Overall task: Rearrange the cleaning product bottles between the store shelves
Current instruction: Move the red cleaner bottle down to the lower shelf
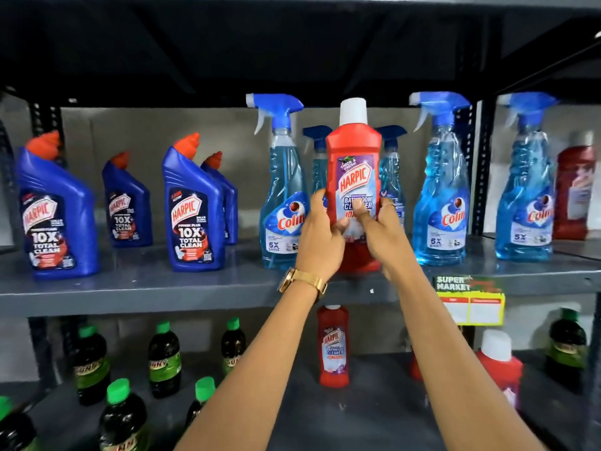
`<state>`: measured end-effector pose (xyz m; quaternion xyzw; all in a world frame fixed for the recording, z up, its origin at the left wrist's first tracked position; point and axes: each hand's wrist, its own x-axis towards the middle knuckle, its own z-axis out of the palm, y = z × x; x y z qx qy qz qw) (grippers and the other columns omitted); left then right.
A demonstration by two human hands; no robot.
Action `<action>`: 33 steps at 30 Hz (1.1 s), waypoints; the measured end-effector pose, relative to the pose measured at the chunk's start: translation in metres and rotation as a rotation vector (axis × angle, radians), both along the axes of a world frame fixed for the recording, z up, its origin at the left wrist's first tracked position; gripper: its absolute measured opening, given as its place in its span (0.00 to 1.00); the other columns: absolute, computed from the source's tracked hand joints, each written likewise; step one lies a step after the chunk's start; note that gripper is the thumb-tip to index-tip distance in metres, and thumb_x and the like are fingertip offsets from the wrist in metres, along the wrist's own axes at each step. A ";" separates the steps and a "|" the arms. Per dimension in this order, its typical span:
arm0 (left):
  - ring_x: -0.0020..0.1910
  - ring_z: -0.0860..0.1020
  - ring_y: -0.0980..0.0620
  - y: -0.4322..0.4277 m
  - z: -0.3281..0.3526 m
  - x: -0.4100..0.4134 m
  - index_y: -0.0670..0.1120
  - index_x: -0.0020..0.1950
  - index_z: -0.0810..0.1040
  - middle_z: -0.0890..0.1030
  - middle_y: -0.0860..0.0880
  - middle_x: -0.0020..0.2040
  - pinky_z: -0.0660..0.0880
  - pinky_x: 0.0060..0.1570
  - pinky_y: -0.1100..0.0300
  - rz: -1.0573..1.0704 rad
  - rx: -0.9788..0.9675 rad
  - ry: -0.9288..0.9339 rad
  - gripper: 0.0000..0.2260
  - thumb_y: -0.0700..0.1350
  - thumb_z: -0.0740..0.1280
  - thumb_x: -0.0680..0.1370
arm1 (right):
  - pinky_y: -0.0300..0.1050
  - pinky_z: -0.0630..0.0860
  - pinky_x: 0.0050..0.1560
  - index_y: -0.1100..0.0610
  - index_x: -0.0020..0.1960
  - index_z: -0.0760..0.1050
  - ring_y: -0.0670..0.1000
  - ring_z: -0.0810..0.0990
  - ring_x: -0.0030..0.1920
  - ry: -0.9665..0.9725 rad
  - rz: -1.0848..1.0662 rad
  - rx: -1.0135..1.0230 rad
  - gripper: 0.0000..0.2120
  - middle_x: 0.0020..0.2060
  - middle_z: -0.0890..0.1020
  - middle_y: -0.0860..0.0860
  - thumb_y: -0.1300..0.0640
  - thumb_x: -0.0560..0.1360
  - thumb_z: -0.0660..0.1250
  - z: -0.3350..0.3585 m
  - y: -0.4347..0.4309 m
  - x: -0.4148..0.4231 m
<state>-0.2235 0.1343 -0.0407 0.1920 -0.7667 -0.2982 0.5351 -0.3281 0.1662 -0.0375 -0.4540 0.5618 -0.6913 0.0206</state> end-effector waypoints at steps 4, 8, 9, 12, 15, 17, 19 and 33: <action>0.59 0.78 0.52 0.035 -0.013 0.018 0.53 0.70 0.62 0.78 0.50 0.59 0.76 0.62 0.48 -0.072 -0.030 0.115 0.23 0.40 0.64 0.78 | 0.29 0.76 0.47 0.57 0.60 0.70 0.36 0.82 0.45 0.047 0.033 -0.190 0.16 0.45 0.81 0.40 0.50 0.77 0.64 -0.014 0.043 0.022; 0.62 0.77 0.53 0.065 -0.038 0.036 0.53 0.70 0.64 0.78 0.51 0.63 0.76 0.61 0.48 -0.057 -0.142 0.199 0.25 0.36 0.65 0.76 | 0.27 0.75 0.48 0.52 0.60 0.69 0.34 0.81 0.50 0.074 0.094 -0.271 0.14 0.47 0.83 0.34 0.49 0.76 0.64 -0.041 0.084 0.040; 0.61 0.78 0.54 0.071 -0.050 0.039 0.53 0.70 0.65 0.79 0.51 0.63 0.77 0.61 0.49 -0.074 -0.134 0.199 0.26 0.36 0.65 0.75 | 0.26 0.75 0.48 0.51 0.60 0.69 0.34 0.81 0.51 0.078 0.102 -0.278 0.14 0.48 0.83 0.34 0.49 0.77 0.64 -0.056 0.093 0.043; 0.55 0.81 0.56 0.082 -0.093 0.042 0.54 0.65 0.69 0.81 0.55 0.58 0.79 0.56 0.53 -0.121 -0.065 0.189 0.23 0.37 0.66 0.73 | 0.28 0.74 0.50 0.51 0.59 0.69 0.37 0.80 0.52 0.104 0.081 -0.226 0.13 0.48 0.83 0.39 0.50 0.76 0.64 -0.102 0.112 0.043; 0.51 0.82 0.55 0.085 -0.152 0.039 0.57 0.60 0.72 0.83 0.55 0.53 0.80 0.52 0.54 -0.167 0.076 0.117 0.20 0.38 0.67 0.73 | 0.24 0.72 0.47 0.48 0.58 0.67 0.33 0.79 0.48 0.142 0.048 -0.095 0.13 0.48 0.81 0.38 0.57 0.77 0.65 -0.160 0.125 0.037; 0.51 0.83 0.53 0.082 -0.195 0.034 0.51 0.60 0.73 0.84 0.49 0.52 0.80 0.52 0.52 -0.153 0.160 0.046 0.17 0.38 0.68 0.73 | 0.22 0.71 0.45 0.46 0.57 0.67 0.30 0.79 0.46 0.137 0.053 0.014 0.16 0.48 0.81 0.39 0.62 0.76 0.66 -0.199 0.130 0.029; 0.51 0.83 0.51 0.077 -0.232 0.026 0.46 0.60 0.73 0.84 0.45 0.53 0.80 0.51 0.53 -0.109 0.232 -0.017 0.17 0.34 0.68 0.73 | 0.22 0.72 0.44 0.45 0.55 0.68 0.30 0.79 0.46 0.071 0.071 0.113 0.16 0.48 0.81 0.41 0.62 0.75 0.66 -0.236 0.124 0.019; 0.53 0.82 0.49 0.020 -0.325 -0.007 0.44 0.58 0.73 0.82 0.44 0.55 0.80 0.55 0.51 0.040 0.457 -0.209 0.15 0.31 0.63 0.74 | 0.26 0.76 0.41 0.52 0.54 0.69 0.32 0.80 0.43 -0.167 0.042 0.377 0.12 0.45 0.80 0.42 0.59 0.75 0.68 -0.348 0.044 -0.018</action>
